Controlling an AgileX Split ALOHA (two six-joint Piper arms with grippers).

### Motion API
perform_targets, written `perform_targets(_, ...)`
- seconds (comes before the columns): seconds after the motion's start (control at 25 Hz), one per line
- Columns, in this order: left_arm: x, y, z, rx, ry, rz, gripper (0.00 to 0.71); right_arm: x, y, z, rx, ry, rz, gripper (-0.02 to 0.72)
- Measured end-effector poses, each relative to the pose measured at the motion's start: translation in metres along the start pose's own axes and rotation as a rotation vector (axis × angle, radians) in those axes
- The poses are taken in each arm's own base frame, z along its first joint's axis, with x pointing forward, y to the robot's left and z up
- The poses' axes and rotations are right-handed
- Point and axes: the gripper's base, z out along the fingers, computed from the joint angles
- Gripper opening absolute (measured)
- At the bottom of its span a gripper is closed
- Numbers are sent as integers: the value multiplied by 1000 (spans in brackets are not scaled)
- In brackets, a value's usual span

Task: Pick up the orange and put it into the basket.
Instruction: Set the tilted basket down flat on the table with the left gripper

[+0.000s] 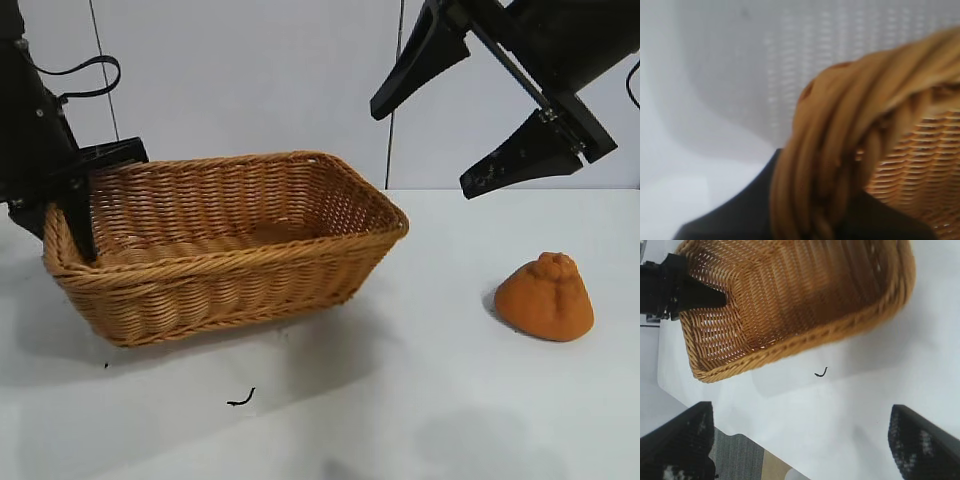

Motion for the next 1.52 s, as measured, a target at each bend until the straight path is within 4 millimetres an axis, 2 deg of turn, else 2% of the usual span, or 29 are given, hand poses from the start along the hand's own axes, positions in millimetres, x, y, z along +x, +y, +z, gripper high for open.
perform_targets(0.12, -3, 0, 4, 2, 4, 26, 102, 0, 0, 0, 0, 0, 0, 649)
perform_targets(0.56, -11, 6, 40, -12, 18, 54, 102, 0, 0, 0, 3, 1, -3, 649)
perform_targets(0.8, -10, 2, 45, -11, 20, 83, 111, 0, 0, 0, 3, 1, -3, 649)
perform_targets(0.84, -10, 2, 45, -10, 19, 85, 139, 0, 0, 0, 3, 1, -3, 649)
perform_targets(0.92, -9, 0, 46, -3, 22, 86, 257, 0, 0, 0, 3, 1, -3, 649)
perform_targets(1.0, -9, -1, 46, 2, 24, 84, 451, 0, 0, 0, 3, 1, -3, 649)
perform_targets(1.08, -9, -1, 46, 3, 28, 84, 592, 0, 0, 0, 3, 1, -3, 649)
perform_targets(1.16, -7, -1, 46, 2, 40, 83, 655, 0, 0, 0, 3, 1, -3, 649)
perform_targets(1.24, -6, -1, 44, 2, 47, 84, 676, 0, 0, 0, 3, 1, -3, 649)
perform_targets(1.4, -5, -7, 23, 13, 19, 99, 691, 0, 0, 0, 3, 1, -3, 649)
perform_targets(1.44, -4, -23, -51, 22, -123, 169, 692, 0, 0, 0, 5, 2, -4, 649)
perform_targets(1.52, -6, -24, -72, -15, -172, 198, 694, 0, 0, 0, 5, 3, -5, 649)
